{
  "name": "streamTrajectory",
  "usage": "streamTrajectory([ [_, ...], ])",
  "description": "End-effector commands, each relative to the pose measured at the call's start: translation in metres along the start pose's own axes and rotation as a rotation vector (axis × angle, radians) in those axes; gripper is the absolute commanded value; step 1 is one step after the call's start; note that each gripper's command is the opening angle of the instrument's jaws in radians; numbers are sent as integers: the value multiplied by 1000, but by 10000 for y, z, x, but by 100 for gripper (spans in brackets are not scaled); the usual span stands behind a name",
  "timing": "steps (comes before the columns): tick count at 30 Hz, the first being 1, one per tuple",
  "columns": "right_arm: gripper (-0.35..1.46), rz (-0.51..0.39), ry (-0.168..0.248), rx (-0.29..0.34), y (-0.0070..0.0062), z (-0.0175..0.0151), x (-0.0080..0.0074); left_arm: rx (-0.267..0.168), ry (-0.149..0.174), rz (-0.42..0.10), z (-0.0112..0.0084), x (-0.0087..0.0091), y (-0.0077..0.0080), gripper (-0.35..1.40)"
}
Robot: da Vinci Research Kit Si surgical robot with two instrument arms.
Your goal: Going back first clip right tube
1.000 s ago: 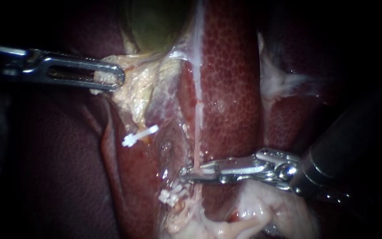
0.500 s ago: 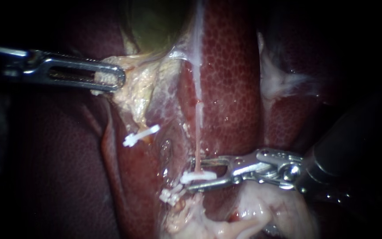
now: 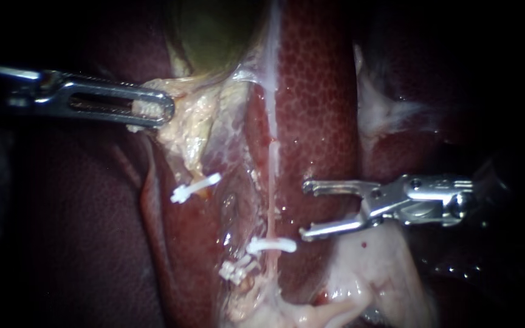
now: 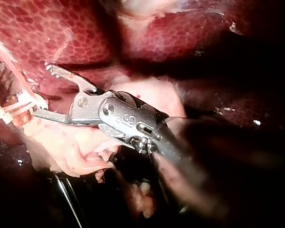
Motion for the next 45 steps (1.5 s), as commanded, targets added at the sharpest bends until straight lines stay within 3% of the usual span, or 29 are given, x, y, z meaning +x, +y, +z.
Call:
streamTrajectory([
  [1, 60, -7, 12, 4, -3, -6, 11, 0, 0, 0, 0, 0, 0, -35],
  [7, 60, -41, 58, 19, -15, -33, 55, -5, -3, 1, 4, 2, 0, -35],
  [11, 60, -49, 59, 24, -18, -44, 67, -3, -2, 3, 9, 6, 0, -35],
  [14, 60, -49, 58, 26, -18, -46, 68, 2, -1, 7, 21, 13, 0, -35],
  [20, 60, -49, 58, 28, -18, -45, 67, 20, 14, 21, 62, 34, 4, -35],
  [28, 60, -50, 59, 37, -19, -44, 67, 35, 29, 37, 103, 41, 16, -35],
  [45, 60, -50, 61, 52, -22, -41, 69, 40, 32, 40, 104, 40, 17, -35],
])
